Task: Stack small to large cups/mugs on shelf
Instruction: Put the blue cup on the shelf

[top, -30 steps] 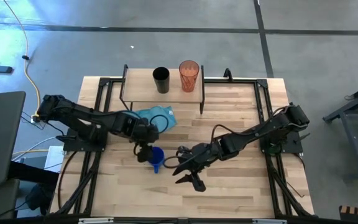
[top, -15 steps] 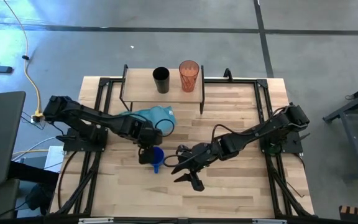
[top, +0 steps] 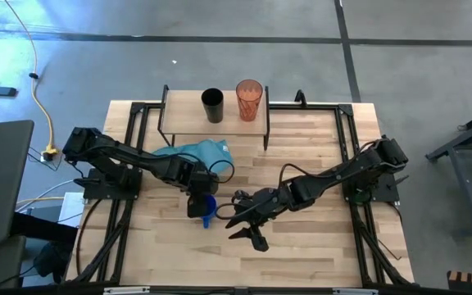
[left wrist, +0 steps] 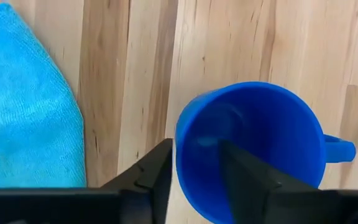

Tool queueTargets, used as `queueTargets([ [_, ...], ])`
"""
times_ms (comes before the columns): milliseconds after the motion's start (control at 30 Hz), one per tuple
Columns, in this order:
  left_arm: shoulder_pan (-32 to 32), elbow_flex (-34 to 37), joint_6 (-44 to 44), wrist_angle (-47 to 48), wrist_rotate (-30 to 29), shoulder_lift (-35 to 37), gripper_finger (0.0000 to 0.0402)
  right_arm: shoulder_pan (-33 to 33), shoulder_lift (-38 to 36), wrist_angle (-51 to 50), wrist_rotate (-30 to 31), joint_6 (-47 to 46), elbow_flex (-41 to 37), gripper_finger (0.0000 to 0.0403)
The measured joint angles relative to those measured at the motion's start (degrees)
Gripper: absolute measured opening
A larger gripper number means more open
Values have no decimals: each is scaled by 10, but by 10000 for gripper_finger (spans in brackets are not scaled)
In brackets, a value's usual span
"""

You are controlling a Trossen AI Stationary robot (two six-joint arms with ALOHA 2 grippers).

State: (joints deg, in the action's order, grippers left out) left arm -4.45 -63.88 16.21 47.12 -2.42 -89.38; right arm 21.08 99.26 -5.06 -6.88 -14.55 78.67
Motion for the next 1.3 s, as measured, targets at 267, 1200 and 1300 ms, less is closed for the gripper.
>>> queueTargets([
  [267, 0, 0, -13, -8, -2, 0, 61, 0, 0, -1, 2, 0, 0, 144],
  [1200, 0, 11, -7, -7, -16, -28, 108, 0, 0, -7, 3, 0, 0, 144],
  [1300, 0, 11, -7, -2, -15, -28, 89, 0, 0, -7, 3, 0, 0, 144],
])
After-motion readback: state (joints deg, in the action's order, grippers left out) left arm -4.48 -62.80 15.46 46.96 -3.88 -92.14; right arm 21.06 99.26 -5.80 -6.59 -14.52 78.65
